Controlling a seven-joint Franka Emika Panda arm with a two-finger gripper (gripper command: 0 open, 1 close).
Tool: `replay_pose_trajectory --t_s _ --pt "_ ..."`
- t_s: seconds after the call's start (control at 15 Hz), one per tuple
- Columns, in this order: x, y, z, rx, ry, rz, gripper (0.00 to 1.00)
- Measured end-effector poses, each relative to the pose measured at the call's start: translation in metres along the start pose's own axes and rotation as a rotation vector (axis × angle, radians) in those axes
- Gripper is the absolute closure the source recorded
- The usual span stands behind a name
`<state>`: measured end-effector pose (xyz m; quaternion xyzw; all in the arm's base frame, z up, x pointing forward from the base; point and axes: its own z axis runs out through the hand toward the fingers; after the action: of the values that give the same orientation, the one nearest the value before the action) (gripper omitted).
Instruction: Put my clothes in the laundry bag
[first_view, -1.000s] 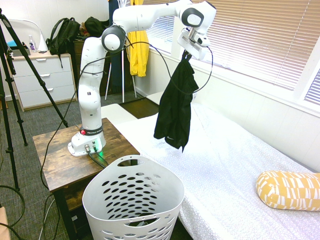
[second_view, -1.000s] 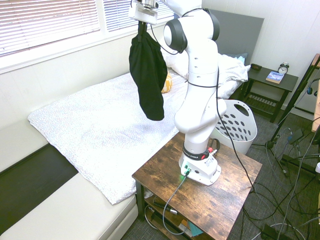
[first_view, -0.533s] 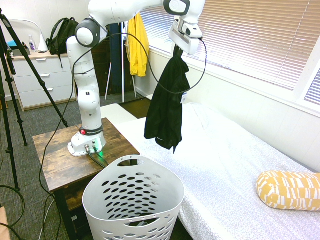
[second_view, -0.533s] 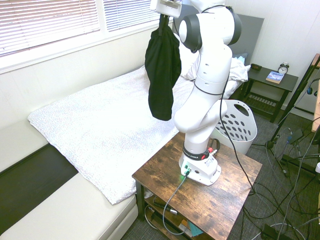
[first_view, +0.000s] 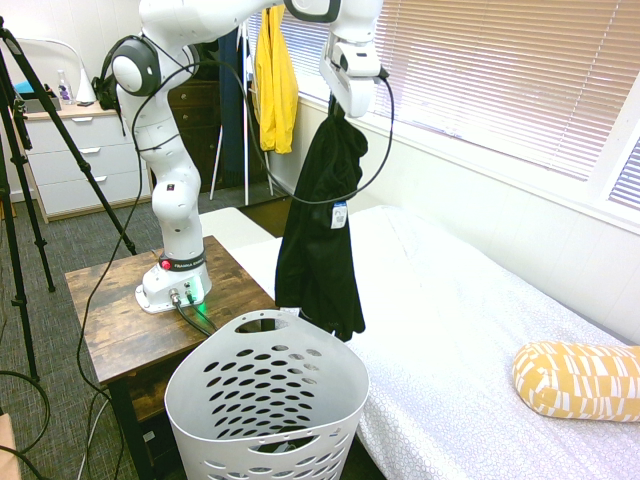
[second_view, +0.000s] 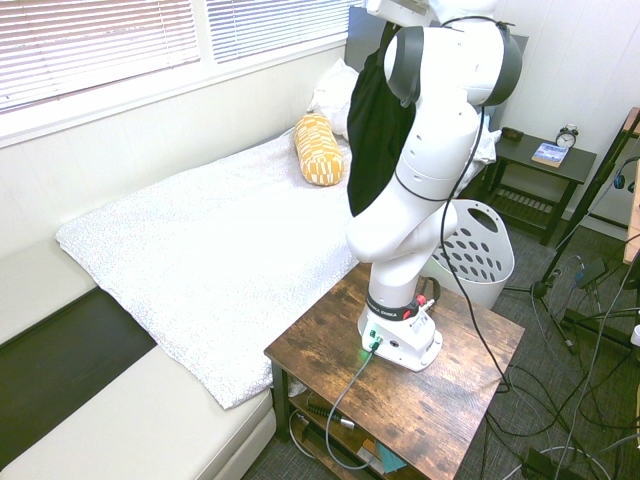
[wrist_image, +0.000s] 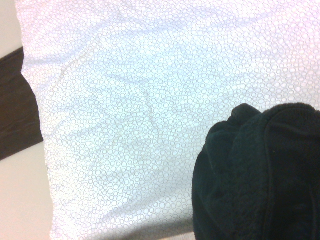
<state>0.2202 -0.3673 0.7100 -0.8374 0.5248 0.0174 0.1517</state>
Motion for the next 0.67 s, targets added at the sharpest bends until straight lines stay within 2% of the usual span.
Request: replay_pose_trajectory --t_s 0.2,0.47,0.67 --pt "0.011 0.064 0.021 0.031 -0.024 0.102 1.00" --pt "-0.006 0.135 0.019 0.069 0.008 0.231 1.00" --pt "-0.003 0.153 0.021 0.045 0.052 0.374 1.00"
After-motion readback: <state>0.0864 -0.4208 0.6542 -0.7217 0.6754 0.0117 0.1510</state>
